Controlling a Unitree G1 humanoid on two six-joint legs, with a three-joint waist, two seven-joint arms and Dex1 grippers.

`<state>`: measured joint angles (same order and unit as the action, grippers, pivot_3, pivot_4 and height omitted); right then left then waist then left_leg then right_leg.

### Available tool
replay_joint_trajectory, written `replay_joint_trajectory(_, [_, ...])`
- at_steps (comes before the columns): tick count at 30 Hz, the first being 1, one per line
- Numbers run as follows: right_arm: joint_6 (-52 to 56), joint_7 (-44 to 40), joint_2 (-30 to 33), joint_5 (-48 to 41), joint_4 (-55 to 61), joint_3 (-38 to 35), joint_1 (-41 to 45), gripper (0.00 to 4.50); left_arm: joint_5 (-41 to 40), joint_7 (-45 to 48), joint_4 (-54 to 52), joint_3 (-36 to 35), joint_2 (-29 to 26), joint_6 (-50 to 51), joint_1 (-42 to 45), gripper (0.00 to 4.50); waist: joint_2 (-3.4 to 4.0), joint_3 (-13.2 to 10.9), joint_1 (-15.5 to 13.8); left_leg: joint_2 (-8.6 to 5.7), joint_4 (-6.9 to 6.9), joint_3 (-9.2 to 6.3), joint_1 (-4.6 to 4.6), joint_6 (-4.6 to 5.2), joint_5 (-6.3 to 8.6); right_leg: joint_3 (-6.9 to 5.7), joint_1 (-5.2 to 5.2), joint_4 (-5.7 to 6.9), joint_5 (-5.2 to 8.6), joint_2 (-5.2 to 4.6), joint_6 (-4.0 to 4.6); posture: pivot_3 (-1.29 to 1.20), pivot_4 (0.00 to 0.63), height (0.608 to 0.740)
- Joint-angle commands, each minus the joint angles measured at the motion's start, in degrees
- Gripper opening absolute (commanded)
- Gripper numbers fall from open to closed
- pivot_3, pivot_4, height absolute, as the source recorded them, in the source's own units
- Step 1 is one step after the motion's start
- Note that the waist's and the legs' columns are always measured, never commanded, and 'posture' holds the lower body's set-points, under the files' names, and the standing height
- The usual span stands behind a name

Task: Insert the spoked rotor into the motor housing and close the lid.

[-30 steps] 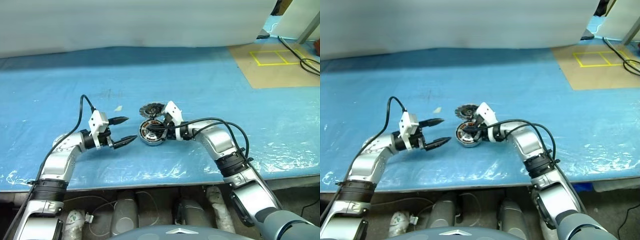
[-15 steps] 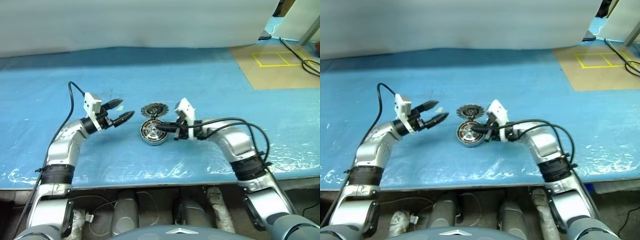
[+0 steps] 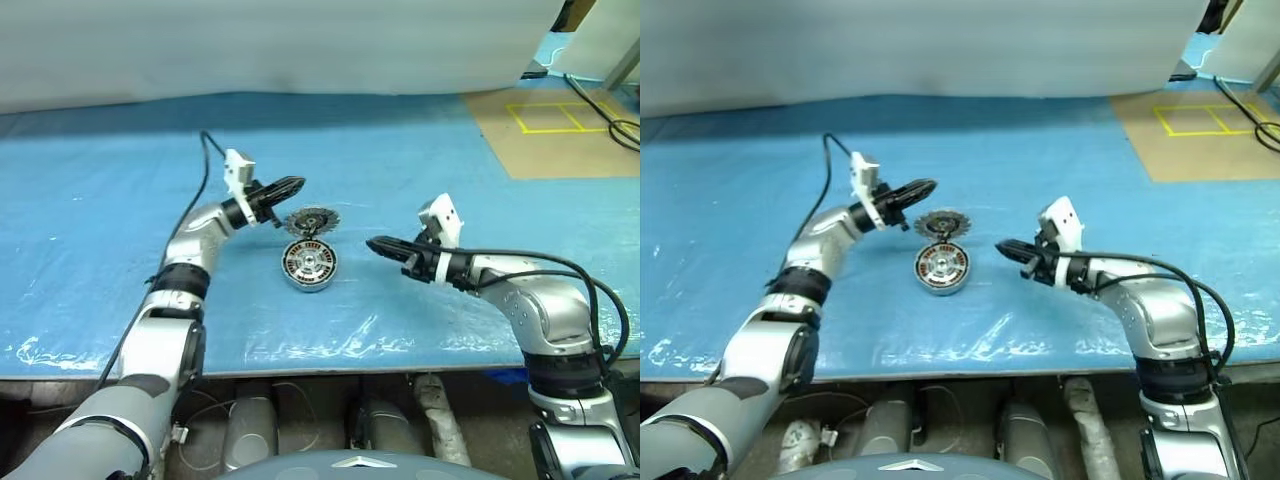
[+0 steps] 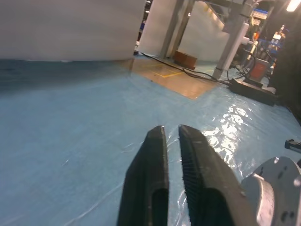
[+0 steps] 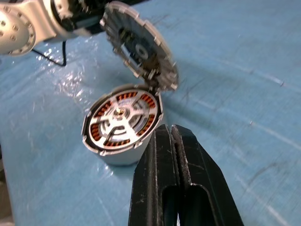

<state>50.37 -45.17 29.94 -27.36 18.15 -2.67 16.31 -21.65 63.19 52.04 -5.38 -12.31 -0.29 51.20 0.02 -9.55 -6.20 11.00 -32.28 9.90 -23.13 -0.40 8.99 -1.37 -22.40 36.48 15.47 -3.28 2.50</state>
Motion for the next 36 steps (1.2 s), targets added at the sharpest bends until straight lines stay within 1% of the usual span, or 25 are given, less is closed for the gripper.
replay_joint_trajectory(1, [1.21, 0.15, 1.87, -3.06, 5.84, -1.89, -2.30, 0.00, 2.16, 5.88, 2.87, 1.40, 0.43, -5.07, 4.22, 0.09, -0.04, -0.03, 0.07, -0.06, 0.02, 0.00, -0.01, 0.00, 0.00, 0.01, -0.01, -0.05, -0.04, -0.03, -0.06, 0.00, 0.150, 0.740])
replay_joint_trajectory(5, [2.50, 0.04, 4.33, -5.84, 10.35, -3.63, -5.47, 0.00, 4.79, 14.66, 2.70, 5.14, 0.91, -5.68, 6.32, 0.09, -0.04, -0.04, -0.21, -0.09, 0.07, -0.03, -0.01, 0.01, 0.00, -0.01, 0.04, -0.17, -0.08, -0.08, -0.13, 0.00, 0.150, 0.740])
replay_joint_trajectory(8, [2.32, -1.12, 6.60, -8.47, 14.24, -4.94, -7.33, 0.00, 8.32, 19.11, 3.44, 8.74, 1.23, -9.91, 5.79, 0.09, -0.05, -0.04, -0.55, -0.11, 0.09, -0.03, 0.03, 0.01, 0.00, -0.02, 0.09, -0.21, -0.08, -0.10, -0.14, 0.00, 0.150, 0.740])
replay_joint_trajectory(12, [1.18, 0.36, 7.16, -10.51, 15.31, -8.08, -6.69, 0.00, 12.27, 19.91, 5.53, 11.29, 2.13, -18.27, 4.46, 0.09, -0.05, -0.04, -1.09, -0.10, 0.07, -0.04, 0.03, 0.03, 0.00, -0.03, 0.11, -0.21, -0.10, -0.10, -0.17, 0.00, 0.150, 0.740])
replay_joint_trajectory(17, [-0.98, 2.31, 6.84, -11.44, 18.00, -9.27, -5.63, 0.00, 12.32, 21.67, 4.80, 11.61, 3.44, -18.54, 2.60, 0.09, -0.05, -0.04, -1.17, -0.15, 0.05, -0.05, 0.02, 0.03, -0.01, -0.04, 0.13, -0.24, -0.12, -0.16, -0.21, 0.00, 0.150, 0.740])
replay_joint_trajectory(20, [-2.50, 2.99, 6.91, -11.36, 19.18, -8.95, -5.82, 0.00, 12.74, 22.65, 3.95, 12.01, 3.38, -18.80, 1.31, 0.09, -0.05, -0.04, -1.18, -0.14, 0.07, -0.06, 0.02, 0.03, -0.01, -0.06, 0.13, -0.25, -0.12, -0.15, -0.21, 0.00, 0.150, 0.740])
replay_joint_trajectory(22, [-5.97, 2.77, 7.45, -8.76, 19.51, -7.56, -7.10, 0.00, 13.27, 23.77, 3.13, 12.77, 3.05, -19.31, 0.16, 0.09, -0.05, -0.04, -1.17, -0.14, 0.08, -0.06, 0.02, 0.04, -0.01, -0.06, 0.13, -0.26, -0.12, -0.15, -0.21, 0.00, 0.150, 0.740])
replay_joint_trajectory(24, [-7.81, 2.79, 7.27, -8.03, 19.13, -7.04, -7.91, 0.00, 13.74, 24.70, 1.85, 13.59, 2.82, -20.69, -1.30, 0.09, -0.05, -0.04, -1.16, -0.14, 0.10, -0.06, 0.01, 0.03, -0.01, -0.06, 0.13, -0.30, -0.12, -0.15, -0.21, 0.00, 0.150, 0.740])
replay_joint_trajectory(28, [-9.23, 2.67, 7.36, -7.43, 17.74, -6.08, -8.67, 0.00, 15.54, 26.27, 0.24, 15.83, 1.67, -24.28, -3.38, 0.09, -0.05, -0.04, -1.09, -0.14, 0.13, -0.06, 0.01, 0.04, 0.00, -0.06, 0.13, -0.36, -0.12, -0.15, -0.21, 0.00, 0.150, 0.740])
replay_joint_trajectory(32, [-10.18, 2.92, 6.99, -6.99, 16.42, -4.96, -8.46, 0.00, 15.86, 27.19, -0.69, 16.90, 0.82, -23.82, -4.44, 0.09, -0.05, -0.04, -1.09, -0.14, 0.12, -0.07, 0.03, 0.05, 0.00, -0.07, 0.16, -0.36, -0.12, -0.16, -0.21, 0.00, 0.150, 0.740])
replay_joint_trajectory(36, [-10.85, 3.25, 6.89, -6.10, 15.03, -3.95, -7.99, 0.00, 18.10, 26.54, 0.57, 18.45, -0.45, -27.89, -4.97, 0.09, -0.04, -0.04, -1.06, -0.09, 0.14, -0.07, 0.06, 0.05, 0.00, -0.08, 0.26, -0.58, -0.12, -0.14, -0.20, 0.00, 0.150, 0.740])
